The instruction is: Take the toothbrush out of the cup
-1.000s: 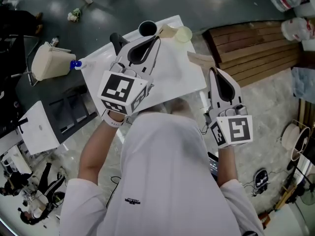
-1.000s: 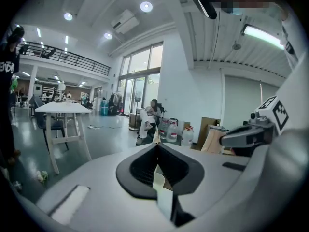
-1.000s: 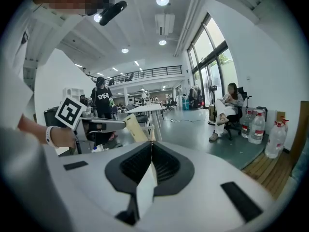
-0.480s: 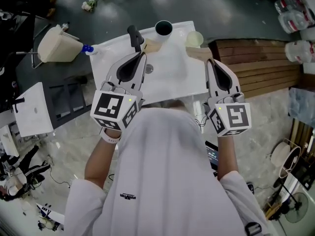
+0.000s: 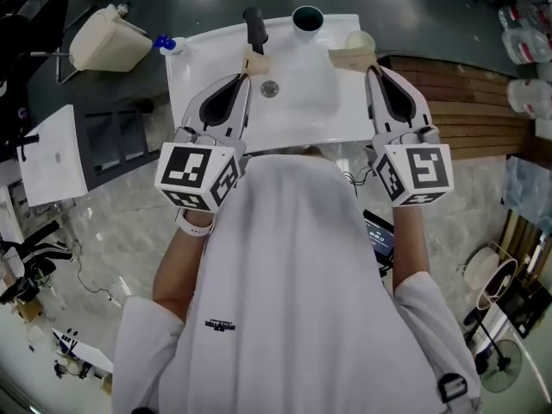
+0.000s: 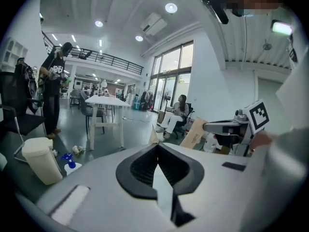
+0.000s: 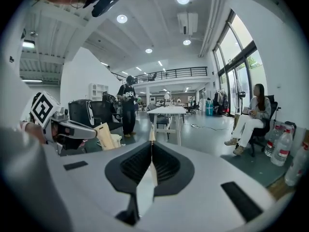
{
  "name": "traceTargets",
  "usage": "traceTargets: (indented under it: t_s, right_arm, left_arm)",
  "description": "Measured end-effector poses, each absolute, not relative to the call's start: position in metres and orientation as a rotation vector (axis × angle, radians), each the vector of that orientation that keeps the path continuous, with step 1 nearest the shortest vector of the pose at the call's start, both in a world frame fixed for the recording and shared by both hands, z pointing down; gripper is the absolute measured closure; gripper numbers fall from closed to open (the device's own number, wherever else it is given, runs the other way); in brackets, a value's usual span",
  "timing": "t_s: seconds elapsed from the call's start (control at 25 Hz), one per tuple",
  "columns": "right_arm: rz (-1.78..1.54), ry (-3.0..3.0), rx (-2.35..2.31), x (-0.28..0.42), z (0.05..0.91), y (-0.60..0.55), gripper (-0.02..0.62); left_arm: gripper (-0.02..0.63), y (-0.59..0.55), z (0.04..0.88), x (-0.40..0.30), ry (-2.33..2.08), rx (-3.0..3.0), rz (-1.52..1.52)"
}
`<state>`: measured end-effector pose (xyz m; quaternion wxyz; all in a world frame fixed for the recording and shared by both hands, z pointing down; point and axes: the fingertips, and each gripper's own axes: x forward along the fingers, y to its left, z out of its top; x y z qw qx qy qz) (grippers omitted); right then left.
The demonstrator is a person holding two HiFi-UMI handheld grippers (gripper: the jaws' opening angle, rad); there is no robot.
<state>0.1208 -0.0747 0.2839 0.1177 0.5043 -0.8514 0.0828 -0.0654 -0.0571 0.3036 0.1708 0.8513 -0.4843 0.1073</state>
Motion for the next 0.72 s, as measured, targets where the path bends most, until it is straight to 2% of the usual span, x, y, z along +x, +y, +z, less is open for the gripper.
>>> traceTargets:
  t_s: [0.72]
  right_arm:
    - [0.295,-2.454,1.511,0.11,0.3,-0.053,0.589]
  left_arm:
    - [0.6,-0.031,0.321,-0.058,-1.248,2.418,0.343]
